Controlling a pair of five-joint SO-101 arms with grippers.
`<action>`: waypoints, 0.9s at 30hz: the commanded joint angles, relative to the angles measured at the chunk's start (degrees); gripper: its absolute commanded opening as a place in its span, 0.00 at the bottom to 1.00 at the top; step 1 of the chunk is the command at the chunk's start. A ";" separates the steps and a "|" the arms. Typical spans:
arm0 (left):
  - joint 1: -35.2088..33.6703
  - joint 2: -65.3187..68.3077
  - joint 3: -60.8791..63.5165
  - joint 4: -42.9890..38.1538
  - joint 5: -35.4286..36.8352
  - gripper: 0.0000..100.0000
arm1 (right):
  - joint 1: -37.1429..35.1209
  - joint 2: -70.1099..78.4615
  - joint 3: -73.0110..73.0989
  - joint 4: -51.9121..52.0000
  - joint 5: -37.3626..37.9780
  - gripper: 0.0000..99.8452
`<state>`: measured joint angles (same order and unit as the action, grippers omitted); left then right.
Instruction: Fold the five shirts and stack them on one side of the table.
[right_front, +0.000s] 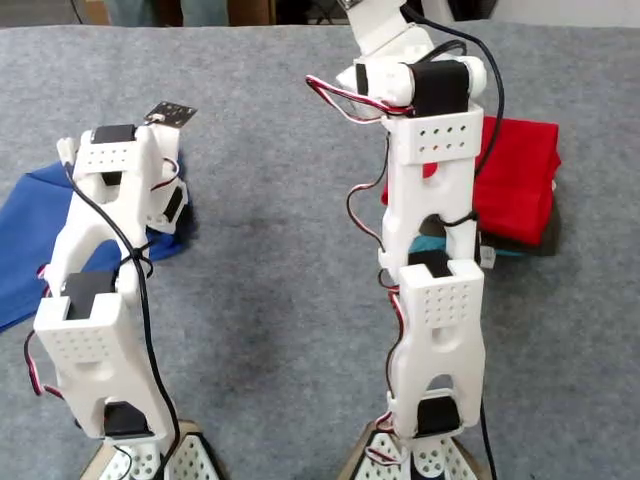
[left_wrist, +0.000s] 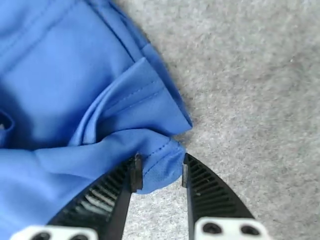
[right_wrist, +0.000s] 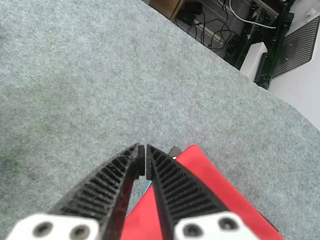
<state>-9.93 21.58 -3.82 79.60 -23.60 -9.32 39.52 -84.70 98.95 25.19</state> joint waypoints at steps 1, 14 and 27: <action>0.04 -0.44 1.63 -0.09 1.32 0.16 | -0.70 -0.40 -1.89 0.09 0.53 0.02; 6.55 -0.53 -3.38 9.67 15.38 0.16 | -0.62 -0.40 -1.98 0.18 0.53 0.02; 3.56 -0.44 -3.12 5.89 20.75 0.16 | -0.62 -0.40 -1.98 0.18 0.53 0.02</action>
<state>-6.33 21.58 -4.79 86.02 -3.56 -9.32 39.52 -84.70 98.95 25.19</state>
